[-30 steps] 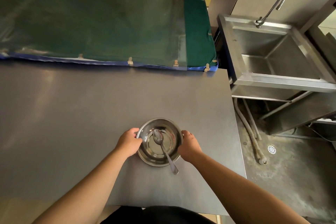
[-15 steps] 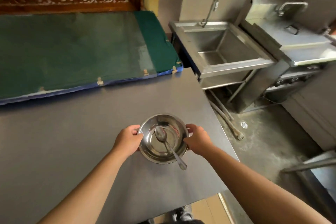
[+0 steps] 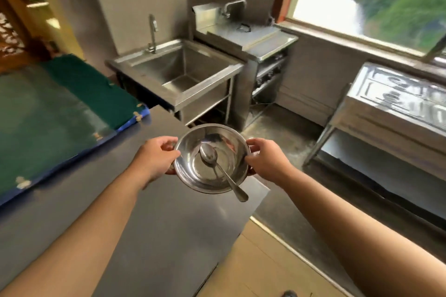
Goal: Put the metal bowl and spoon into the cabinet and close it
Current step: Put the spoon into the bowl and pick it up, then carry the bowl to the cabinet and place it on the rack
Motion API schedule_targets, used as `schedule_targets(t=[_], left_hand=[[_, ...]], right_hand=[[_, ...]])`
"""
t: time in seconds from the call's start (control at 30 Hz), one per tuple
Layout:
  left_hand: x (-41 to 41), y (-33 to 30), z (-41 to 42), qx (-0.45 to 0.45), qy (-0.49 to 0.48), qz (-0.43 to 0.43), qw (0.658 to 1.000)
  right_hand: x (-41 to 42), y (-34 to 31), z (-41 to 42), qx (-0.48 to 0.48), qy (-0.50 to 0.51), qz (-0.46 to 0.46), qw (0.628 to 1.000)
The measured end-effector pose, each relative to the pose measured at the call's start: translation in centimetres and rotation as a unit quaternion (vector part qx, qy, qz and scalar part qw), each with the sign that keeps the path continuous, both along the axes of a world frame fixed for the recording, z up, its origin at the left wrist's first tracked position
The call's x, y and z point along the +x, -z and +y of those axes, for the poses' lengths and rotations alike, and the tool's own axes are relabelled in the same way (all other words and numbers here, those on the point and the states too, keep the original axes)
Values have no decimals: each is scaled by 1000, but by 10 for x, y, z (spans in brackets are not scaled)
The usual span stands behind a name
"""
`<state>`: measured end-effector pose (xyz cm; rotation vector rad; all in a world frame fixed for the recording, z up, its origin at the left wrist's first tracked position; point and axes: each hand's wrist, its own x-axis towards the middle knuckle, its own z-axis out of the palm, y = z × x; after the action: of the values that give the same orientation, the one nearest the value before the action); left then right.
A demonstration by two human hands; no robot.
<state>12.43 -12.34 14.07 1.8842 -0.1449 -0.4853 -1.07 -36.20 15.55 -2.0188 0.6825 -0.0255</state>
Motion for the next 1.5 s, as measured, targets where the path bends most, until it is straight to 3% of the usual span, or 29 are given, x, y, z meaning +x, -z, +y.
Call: schedule_targets(t=[0.37, 0.7, 1.07, 1.5], left_hand=[[-79, -48, -230, -38, 202, -22, 978], [-247, -70, -457, -47, 362, -24, 931], [-424, -89, -638, -61, 514, -13, 855], [-584, -81, -870, -55, 690, -26, 721]], right_hand=[[-160, -39, -167, -25, 199, -51, 978], [-368, -57, -332, -75, 347, -67, 933], [-570, -62, -432, -70, 514, -86, 851], [-718, -53, -544, -59, 676, -103, 727]])
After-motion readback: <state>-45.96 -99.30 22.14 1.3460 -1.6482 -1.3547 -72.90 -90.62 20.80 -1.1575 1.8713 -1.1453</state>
